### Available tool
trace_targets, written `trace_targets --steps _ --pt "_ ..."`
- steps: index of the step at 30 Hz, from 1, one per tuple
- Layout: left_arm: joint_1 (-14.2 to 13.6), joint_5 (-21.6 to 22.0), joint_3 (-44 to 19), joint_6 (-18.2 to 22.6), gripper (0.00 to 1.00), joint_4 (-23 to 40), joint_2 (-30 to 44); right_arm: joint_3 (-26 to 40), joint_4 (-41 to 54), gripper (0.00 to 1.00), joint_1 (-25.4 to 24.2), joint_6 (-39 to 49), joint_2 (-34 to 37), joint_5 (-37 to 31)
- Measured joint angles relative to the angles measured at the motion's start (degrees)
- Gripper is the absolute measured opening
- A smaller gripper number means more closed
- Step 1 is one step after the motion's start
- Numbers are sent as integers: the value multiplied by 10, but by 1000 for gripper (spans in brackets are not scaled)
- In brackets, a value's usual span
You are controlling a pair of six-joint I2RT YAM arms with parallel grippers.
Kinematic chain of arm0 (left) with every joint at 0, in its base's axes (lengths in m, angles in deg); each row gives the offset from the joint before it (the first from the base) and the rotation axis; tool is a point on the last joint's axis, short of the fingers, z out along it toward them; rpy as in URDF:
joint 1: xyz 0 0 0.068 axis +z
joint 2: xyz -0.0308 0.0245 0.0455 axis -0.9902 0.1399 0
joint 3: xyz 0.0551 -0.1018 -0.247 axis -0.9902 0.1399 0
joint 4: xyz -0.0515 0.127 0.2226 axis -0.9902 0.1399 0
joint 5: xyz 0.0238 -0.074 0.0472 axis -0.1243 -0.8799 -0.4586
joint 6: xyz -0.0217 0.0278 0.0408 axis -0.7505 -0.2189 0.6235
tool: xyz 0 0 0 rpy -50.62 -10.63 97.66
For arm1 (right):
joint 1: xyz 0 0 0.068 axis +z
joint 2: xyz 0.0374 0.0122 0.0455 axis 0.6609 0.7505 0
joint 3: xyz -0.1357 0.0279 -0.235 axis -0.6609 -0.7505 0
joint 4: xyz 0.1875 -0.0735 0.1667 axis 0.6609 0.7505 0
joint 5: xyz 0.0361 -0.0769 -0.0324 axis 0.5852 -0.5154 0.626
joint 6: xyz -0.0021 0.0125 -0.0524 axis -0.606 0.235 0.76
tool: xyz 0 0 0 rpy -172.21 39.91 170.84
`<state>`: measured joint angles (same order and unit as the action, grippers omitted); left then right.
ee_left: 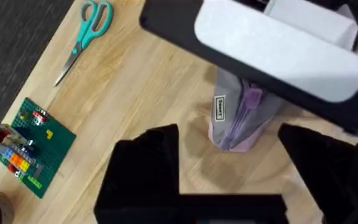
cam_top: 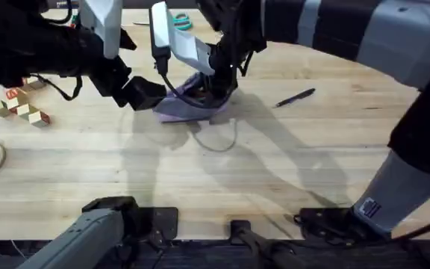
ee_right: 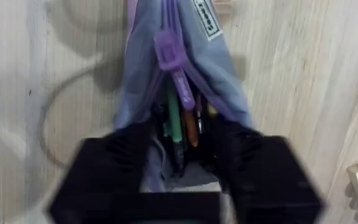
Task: Unzip the bag, pick up the pens from the table one at a time and place them inside, then zip the bag closed.
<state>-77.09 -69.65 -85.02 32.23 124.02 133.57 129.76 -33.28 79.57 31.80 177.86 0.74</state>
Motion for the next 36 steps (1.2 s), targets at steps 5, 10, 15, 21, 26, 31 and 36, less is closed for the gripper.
trace_targets --steps 5,10,15,21,26,31,36 --pt "0 0 0 0 992 0 0 0 -2 991 6 7 6 -6" --pt "0 0 0 0 993 0 0 0 -2 994 6 7 5 -8" --pt "0 0 0 0 993 0 0 0 -2 995 6 7 6 -8" --pt "0 0 0 0 993 0 0 0 -2 995 6 7 6 -8" --pt "0 0 0 0 993 0 0 0 -2 995 6 7 6 -8" --pt "0 0 0 0 993 0 0 0 1 995 6 7 4 -8" --pt "0 0 0 0 994 0 0 0 16 996 6 -13 -15 -9"
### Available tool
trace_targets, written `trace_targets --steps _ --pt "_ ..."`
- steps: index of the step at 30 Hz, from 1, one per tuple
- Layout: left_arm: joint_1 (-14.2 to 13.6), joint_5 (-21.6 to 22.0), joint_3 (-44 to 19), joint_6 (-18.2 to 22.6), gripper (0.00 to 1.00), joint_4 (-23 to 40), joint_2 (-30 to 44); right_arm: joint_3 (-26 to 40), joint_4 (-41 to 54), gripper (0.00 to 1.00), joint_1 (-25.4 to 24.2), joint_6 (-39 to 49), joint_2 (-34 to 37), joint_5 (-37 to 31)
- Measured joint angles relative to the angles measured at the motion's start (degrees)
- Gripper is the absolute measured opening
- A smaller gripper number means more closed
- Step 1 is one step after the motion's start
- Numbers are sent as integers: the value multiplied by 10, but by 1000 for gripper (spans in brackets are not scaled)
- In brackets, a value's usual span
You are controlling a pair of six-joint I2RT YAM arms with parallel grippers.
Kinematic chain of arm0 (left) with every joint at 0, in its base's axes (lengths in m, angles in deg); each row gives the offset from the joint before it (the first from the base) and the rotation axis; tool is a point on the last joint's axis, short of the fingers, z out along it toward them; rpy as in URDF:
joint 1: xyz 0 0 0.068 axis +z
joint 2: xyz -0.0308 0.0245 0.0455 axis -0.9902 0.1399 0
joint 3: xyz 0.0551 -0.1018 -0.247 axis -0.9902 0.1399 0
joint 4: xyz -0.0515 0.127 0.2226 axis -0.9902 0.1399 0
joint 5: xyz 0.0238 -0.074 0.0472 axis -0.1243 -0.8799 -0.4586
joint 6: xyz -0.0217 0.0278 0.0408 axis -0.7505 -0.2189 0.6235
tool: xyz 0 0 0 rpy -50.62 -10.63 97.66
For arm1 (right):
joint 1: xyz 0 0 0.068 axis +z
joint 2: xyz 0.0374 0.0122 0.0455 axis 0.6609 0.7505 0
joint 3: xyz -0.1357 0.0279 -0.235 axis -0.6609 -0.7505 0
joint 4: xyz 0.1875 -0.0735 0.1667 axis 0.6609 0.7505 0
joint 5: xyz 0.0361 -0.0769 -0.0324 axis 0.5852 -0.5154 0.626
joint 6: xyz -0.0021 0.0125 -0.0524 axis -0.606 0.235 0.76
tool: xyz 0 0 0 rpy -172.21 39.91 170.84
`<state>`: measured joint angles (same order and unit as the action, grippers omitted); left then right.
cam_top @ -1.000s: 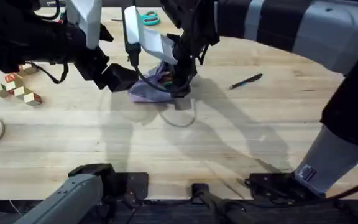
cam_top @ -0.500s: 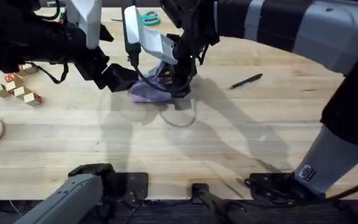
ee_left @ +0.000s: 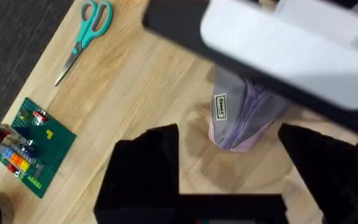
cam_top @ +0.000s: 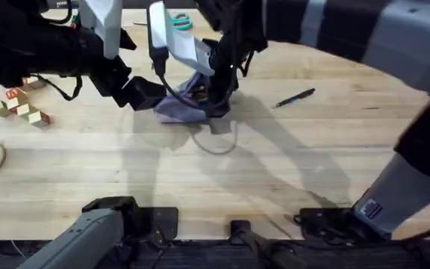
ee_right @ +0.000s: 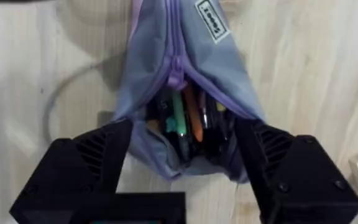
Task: Unzip the bag, pick up the pens from the table one at a time and place them inside, then zip the bag closed.
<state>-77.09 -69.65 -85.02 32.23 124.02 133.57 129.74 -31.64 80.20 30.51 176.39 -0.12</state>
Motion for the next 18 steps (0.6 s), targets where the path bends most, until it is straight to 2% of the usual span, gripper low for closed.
trace_targets --steps 10,18 --pt "0 0 0 0 994 0 0 0 12 996 -31 -92 -116 0" --pt "0 0 0 0 994 0 0 0 25 996 -76 -127 -147 0"
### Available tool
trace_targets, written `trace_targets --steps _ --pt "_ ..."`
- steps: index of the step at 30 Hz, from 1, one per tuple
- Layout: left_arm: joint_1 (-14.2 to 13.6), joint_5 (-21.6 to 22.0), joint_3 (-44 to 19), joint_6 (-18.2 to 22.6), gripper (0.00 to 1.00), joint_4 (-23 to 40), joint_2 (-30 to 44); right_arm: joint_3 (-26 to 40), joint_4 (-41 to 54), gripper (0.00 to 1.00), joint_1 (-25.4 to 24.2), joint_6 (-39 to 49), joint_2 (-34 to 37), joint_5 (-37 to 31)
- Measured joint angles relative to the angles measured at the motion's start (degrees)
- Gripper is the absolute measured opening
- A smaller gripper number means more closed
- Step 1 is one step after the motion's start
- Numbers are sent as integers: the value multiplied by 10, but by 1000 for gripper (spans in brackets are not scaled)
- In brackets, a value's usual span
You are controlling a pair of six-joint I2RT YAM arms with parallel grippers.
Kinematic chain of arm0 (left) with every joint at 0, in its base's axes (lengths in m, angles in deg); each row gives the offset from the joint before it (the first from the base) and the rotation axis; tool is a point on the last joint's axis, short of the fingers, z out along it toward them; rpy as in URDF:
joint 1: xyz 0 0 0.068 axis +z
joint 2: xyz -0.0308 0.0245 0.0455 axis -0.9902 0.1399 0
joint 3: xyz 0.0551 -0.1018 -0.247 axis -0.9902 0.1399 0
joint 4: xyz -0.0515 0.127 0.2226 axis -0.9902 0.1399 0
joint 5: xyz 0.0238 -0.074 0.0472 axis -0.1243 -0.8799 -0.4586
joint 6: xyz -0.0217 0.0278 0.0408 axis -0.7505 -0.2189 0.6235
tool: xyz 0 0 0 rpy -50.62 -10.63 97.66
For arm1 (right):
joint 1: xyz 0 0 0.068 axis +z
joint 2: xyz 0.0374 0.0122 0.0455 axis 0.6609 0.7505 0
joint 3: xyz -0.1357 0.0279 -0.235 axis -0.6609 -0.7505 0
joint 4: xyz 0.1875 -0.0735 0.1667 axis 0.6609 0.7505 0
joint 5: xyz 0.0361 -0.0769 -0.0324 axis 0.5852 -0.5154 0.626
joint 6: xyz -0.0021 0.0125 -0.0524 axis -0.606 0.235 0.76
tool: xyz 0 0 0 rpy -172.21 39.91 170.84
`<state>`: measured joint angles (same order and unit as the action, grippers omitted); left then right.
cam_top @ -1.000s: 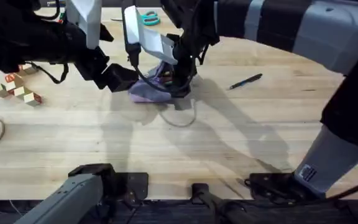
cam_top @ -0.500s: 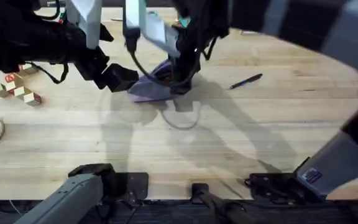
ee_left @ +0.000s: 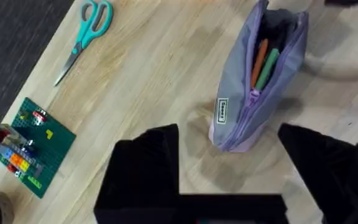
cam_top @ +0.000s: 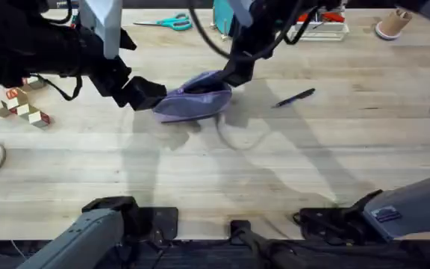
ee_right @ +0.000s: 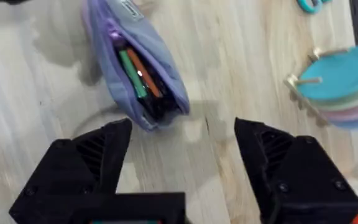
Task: Unzip the bag, pick up the pens from the table one at a time and place them inside, then zip the bag closed.
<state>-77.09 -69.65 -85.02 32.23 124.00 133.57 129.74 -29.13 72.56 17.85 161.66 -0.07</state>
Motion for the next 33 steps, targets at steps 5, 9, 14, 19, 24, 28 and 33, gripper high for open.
trace_targets --steps 5,9,14,19,24,28,33 --pt "0 0 0 0 994 0 0 0 0 995 -54 -51 -16 0" --pt "0 0 0 0 994 0 0 0 -2 995 -86 -112 -19 -1" --pt "0 0 0 0 994 0 0 0 -1 996 -113 -241 -19 -50" --pt "0 0 0 0 994 0 0 0 17 996 -143 -387 -19 -121" --pt "0 0 0 0 994 0 0 0 43 995 -165 -495 -19 -155" --pt "0 0 0 0 994 0 0 0 47 996 -162 -534 -19 -154" --pt "0 0 0 0 994 -2 0 0 62 996 -161 -554 -19 -140"
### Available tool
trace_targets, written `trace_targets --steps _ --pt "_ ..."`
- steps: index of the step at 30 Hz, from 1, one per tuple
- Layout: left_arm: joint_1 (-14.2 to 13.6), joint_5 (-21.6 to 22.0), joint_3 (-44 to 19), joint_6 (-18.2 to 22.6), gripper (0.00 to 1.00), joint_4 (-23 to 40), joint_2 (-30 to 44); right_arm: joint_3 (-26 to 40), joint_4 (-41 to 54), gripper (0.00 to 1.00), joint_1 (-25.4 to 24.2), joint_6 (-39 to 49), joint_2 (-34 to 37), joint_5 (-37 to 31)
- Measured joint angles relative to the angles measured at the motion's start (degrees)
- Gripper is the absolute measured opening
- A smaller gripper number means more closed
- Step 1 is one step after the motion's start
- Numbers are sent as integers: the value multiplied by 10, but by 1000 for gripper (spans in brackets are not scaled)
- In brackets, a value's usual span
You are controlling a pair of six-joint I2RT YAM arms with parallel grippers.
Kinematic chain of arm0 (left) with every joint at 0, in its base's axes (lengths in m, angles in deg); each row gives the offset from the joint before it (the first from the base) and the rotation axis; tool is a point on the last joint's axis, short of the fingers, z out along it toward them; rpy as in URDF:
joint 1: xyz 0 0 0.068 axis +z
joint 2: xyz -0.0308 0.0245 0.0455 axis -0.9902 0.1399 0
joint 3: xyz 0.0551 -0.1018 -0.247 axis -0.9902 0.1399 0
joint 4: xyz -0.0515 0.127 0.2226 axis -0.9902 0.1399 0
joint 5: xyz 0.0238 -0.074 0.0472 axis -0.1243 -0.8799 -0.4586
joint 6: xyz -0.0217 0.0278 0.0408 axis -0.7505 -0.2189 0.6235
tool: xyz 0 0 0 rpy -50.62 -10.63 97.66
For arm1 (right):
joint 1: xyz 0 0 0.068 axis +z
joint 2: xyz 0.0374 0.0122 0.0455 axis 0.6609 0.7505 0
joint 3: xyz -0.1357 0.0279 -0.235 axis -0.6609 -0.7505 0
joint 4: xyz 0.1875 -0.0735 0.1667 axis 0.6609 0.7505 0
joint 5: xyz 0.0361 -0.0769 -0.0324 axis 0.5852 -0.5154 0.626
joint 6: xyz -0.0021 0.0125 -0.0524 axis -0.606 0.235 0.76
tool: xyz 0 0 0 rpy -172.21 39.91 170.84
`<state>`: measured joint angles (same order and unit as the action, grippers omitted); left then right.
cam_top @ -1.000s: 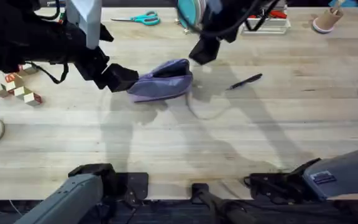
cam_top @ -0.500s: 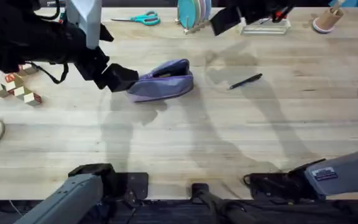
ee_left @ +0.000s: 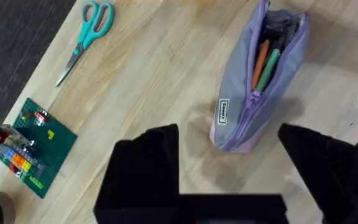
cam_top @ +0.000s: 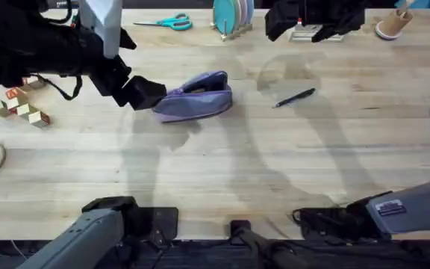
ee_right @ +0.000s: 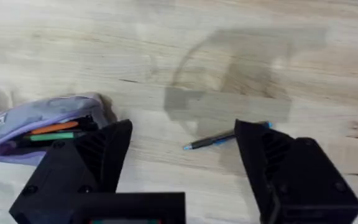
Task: Unzip the bag, pick up the pens from the table one at a time and place them inside, then zip the bag closed.
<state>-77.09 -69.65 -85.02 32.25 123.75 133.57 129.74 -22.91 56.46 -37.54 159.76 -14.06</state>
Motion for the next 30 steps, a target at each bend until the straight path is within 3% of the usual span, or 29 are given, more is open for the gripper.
trace_targets --steps 6,12,17,30 --pt "0 0 0 0 994 0 0 0 14 996 0 -38 0 -12" --pt "0 0 0 0 993 0 0 0 127 996 0 -238 0 -120" --pt "0 0 0 0 993 0 0 0 124 995 0 -357 0 -164" --pt "0 0 0 0 993 0 0 0 111 996 0 -418 41 -193"
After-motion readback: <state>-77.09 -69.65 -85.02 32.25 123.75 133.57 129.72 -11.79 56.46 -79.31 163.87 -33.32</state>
